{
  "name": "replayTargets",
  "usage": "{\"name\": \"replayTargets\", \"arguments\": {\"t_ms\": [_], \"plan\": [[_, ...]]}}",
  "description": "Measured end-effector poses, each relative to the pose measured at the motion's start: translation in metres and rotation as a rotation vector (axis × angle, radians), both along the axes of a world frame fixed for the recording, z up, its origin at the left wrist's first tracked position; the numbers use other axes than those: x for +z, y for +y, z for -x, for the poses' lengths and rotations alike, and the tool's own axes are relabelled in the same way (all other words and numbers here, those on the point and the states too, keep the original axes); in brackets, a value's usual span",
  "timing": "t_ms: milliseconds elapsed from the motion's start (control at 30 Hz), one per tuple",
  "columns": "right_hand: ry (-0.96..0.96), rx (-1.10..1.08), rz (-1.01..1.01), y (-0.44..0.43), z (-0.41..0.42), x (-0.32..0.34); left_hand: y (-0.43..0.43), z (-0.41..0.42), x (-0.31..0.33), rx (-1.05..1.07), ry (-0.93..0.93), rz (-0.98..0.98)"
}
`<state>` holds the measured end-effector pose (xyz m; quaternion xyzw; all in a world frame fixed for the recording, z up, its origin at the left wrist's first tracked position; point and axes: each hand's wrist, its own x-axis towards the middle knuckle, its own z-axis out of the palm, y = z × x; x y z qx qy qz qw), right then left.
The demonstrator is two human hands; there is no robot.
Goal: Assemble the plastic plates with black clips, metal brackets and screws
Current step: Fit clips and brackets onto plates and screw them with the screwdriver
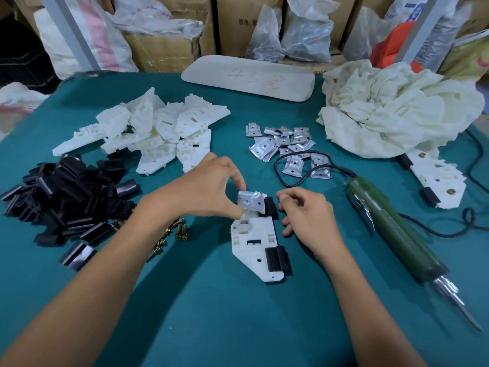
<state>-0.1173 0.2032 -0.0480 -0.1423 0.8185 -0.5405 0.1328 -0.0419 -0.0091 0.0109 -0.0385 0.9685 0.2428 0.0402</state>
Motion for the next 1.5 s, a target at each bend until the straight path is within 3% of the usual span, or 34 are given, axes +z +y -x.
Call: {"name": "replayTargets", "arguments": {"t_ms": [200, 500, 667, 800, 1000, 1500], "plan": [[-0.015, 0.065, -0.027, -0.001, 0.0, -0.004, 0.01, -0.001, -0.004, 0.011, 0.008, 0.016], [-0.237, 0.12, 0.26, -0.004, -0.002, -0.003, 0.013, -0.013, -0.023, 0.097, 0.13, -0.119], [-0.302, 0.147, 0.317, -0.005, -0.004, 0.0, 0.014, -0.026, -0.04, 0.168, 0.228, -0.402], [-0.338, 0.109, 0.402, -0.007, -0.004, 0.001, 0.027, -0.033, -0.05, 0.29, 0.182, -0.892], [-0.349, 0.096, 0.482, -0.009, -0.005, 0.002, 0.041, -0.038, -0.053, 0.231, 0.077, -1.13], [-0.361, 0.165, 0.532, -0.006, -0.006, 0.0, 0.041, -0.034, -0.06, 0.317, 0.145, -1.21]]}}
